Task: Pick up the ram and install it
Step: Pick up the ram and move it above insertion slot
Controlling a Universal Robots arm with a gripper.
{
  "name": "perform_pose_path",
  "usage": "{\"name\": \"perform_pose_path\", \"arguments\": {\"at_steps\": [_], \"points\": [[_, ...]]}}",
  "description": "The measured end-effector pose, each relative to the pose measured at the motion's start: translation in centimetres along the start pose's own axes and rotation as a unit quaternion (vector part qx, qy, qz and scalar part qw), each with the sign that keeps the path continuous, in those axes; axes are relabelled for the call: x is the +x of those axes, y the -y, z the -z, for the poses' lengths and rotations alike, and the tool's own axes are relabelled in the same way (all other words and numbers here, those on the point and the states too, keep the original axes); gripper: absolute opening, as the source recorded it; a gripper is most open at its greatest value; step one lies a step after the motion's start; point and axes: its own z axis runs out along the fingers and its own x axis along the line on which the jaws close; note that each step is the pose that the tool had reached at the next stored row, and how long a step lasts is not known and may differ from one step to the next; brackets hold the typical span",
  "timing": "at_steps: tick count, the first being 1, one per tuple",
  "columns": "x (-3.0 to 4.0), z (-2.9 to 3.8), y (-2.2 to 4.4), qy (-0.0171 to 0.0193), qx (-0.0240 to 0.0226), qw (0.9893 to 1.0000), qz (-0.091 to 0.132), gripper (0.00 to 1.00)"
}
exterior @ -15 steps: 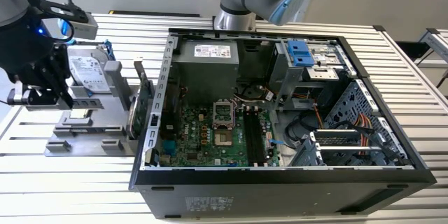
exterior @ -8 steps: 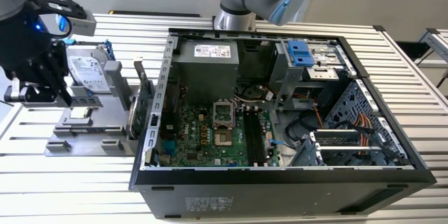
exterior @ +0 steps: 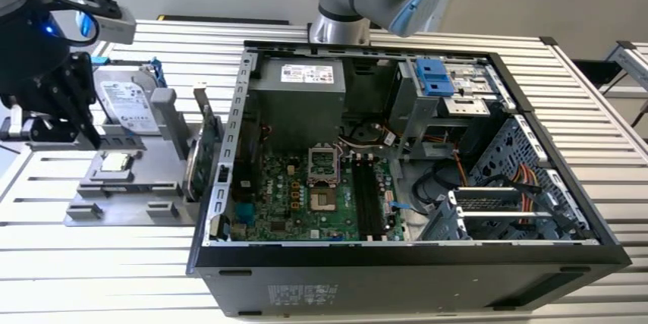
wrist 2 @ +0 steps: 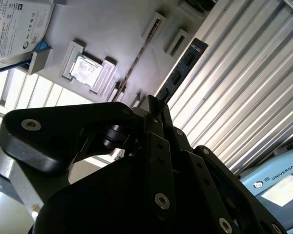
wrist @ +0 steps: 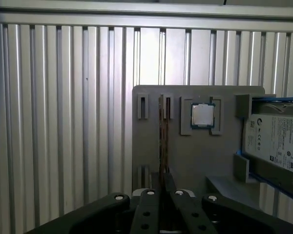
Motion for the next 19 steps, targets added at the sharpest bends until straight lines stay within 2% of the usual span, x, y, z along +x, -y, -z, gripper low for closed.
{"name": "perform_pose_path", "arguments": {"at_steps": [19], "points": [[-0.04, 1.81, 0.02, 0.0000, 0.0001, 1.0000, -0.002, 0.00]]}}
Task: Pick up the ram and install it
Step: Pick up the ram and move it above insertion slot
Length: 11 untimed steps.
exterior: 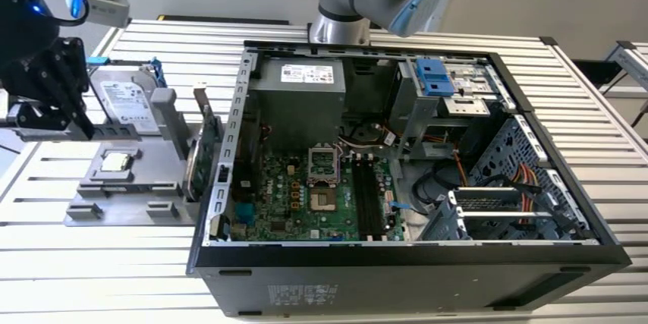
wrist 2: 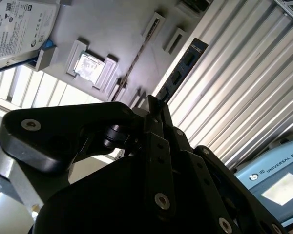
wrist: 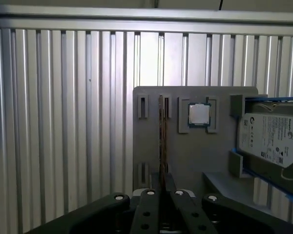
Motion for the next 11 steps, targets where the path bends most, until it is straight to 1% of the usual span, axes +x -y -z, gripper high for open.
{"name": "perform_pose_path", "arguments": {"at_steps": [11], "points": [[-0.02, 1.22, 0.02, 0.0001, 0.0001, 1.0000, -0.001, 0.00]]}}
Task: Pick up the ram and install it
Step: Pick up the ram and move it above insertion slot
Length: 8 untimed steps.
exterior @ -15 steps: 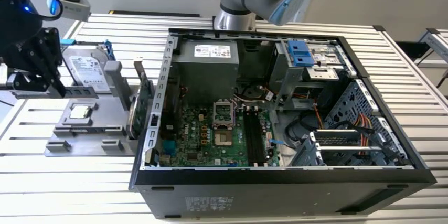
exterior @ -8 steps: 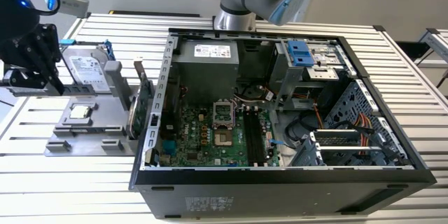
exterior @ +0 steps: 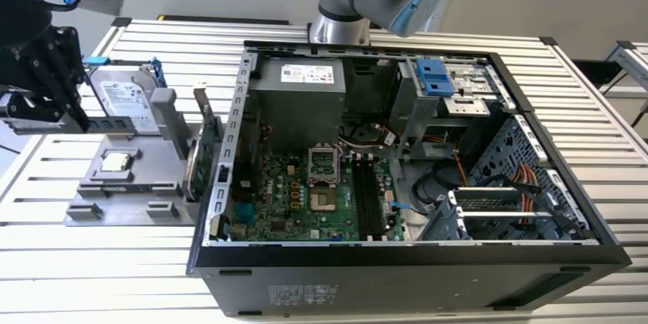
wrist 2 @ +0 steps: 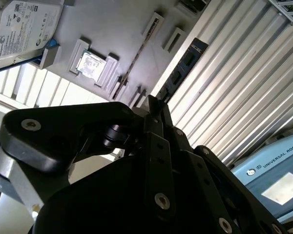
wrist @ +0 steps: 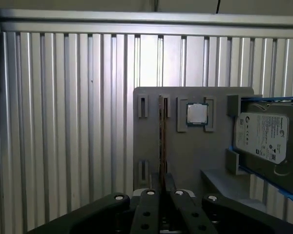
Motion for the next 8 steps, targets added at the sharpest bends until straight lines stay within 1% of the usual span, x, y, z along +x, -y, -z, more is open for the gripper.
{"name": "perform_pose_path", "arguments": {"at_steps": [8], "points": [[-0.03, 0.93, 0.00, 0.0003, 0.0000, 1.0000, -0.001, 0.00]]}}
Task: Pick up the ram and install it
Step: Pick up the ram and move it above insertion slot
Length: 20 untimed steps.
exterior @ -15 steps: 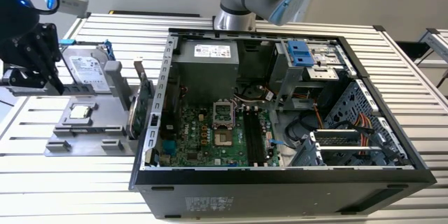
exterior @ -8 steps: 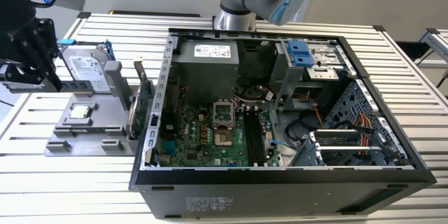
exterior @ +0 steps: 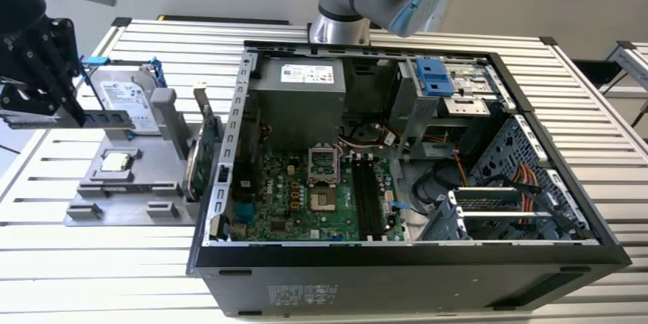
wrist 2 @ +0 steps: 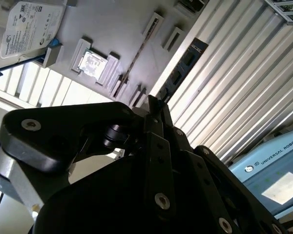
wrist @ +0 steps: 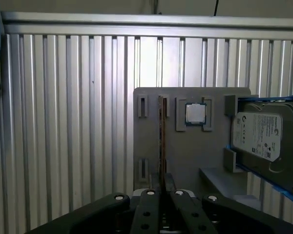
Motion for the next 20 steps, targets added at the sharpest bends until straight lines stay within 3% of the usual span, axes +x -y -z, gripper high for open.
{"name": "perform_pose_path", "arguments": {"at_steps": [20], "points": [[-0.05, 2.11, 0.03, 0.0002, 0.0000, 1.0000, -0.001, 0.00]]}}
